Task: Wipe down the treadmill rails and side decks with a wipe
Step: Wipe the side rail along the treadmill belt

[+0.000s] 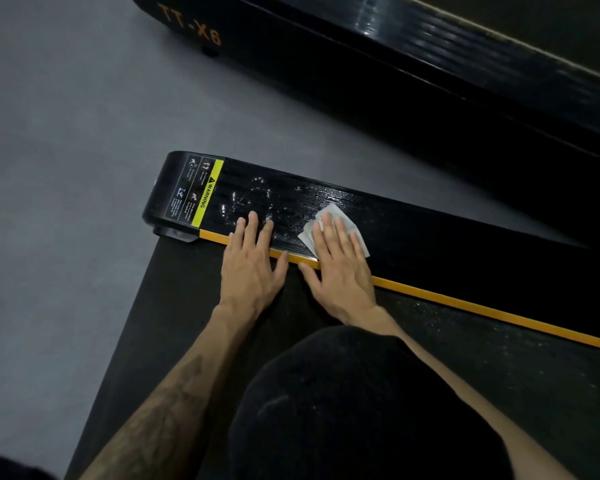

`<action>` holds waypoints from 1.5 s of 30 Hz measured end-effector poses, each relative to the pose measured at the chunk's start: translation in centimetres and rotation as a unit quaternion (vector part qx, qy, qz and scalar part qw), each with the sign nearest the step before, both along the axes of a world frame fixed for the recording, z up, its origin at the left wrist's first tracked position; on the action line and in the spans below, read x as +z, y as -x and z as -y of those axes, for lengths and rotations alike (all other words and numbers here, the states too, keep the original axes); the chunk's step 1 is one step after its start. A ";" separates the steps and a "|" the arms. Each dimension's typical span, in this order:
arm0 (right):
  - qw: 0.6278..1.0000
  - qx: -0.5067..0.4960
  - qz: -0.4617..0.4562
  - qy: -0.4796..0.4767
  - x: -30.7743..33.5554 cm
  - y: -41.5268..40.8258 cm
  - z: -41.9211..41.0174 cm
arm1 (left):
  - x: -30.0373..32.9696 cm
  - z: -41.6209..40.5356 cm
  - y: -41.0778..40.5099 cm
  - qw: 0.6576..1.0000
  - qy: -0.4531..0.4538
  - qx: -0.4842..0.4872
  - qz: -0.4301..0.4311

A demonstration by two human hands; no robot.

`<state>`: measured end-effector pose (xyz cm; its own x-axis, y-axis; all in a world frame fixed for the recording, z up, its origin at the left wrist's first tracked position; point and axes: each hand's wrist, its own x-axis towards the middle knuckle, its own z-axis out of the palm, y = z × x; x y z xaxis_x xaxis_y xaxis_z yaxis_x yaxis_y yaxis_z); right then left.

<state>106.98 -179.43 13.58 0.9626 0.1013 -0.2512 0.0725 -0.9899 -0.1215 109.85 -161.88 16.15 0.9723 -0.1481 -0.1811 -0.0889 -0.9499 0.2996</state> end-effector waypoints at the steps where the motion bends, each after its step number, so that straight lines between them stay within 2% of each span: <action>1: 1.000 0.015 0.001 -0.002 0.1 0.4 0.0 | 0.0 0.0 0.0 1.000 0.000 -0.001 0.000; 6: 0.995 0.102 0.022 0.006 -0.1 2.8 3.5 | 0.1 0.0 -0.1 1.000 0.002 0.003 -0.003; 9: 0.998 0.055 0.029 0.020 0.0 1.7 4.4 | 0.2 0.2 -0.1 1.000 0.003 0.010 -0.005; 14: 1.000 -0.023 0.005 0.013 0.3 -1.2 1.3 | 0.3 0.4 -0.1 1.000 0.004 0.014 -0.003; 19: 0.997 0.073 0.011 -0.012 0.2 1.3 2.8 | 0.1 0.2 -0.1 1.000 0.013 0.011 -0.001; 22: 0.996 0.089 0.014 -0.017 0.5 2.1 5.4 | 0.1 0.2 -0.1 1.000 0.007 0.010 -0.007; 25: 0.999 0.050 0.020 0.004 0.4 1.0 5.3 | 0.0 0.3 -0.1 1.000 0.010 0.015 -0.005; 30: 0.999 -0.047 0.010 -0.002 0.2 -2.5 0.5 | -0.1 0.3 -0.1 1.000 0.009 0.014 0.000; 32: 1.000 -0.029 0.003 -0.010 0.3 -2.2 0.0 | -0.1 0.2 -0.1 1.000 0.009 0.011 -0.001; 36: 0.996 0.080 0.017 -0.019 0.5 -0.1 3.5 | -0.1 0.1 -0.1 1.000 0.008 0.010 0.002; 38: 0.996 0.086 0.023 -0.004 0.5 -0.1 5.4 | -0.1 0.2 -0.1 1.000 0.005 0.010 0.001; 41: 0.998 0.050 0.034 0.004 0.6 -1.5 5.4 | 0.0 0.4 -0.1 1.000 0.009 0.015 -0.002; 45: 0.999 -0.048 0.021 -0.008 0.4 -3.3 2.7 | -0.1 0.4 0.0 1.000 0.011 0.019 0.007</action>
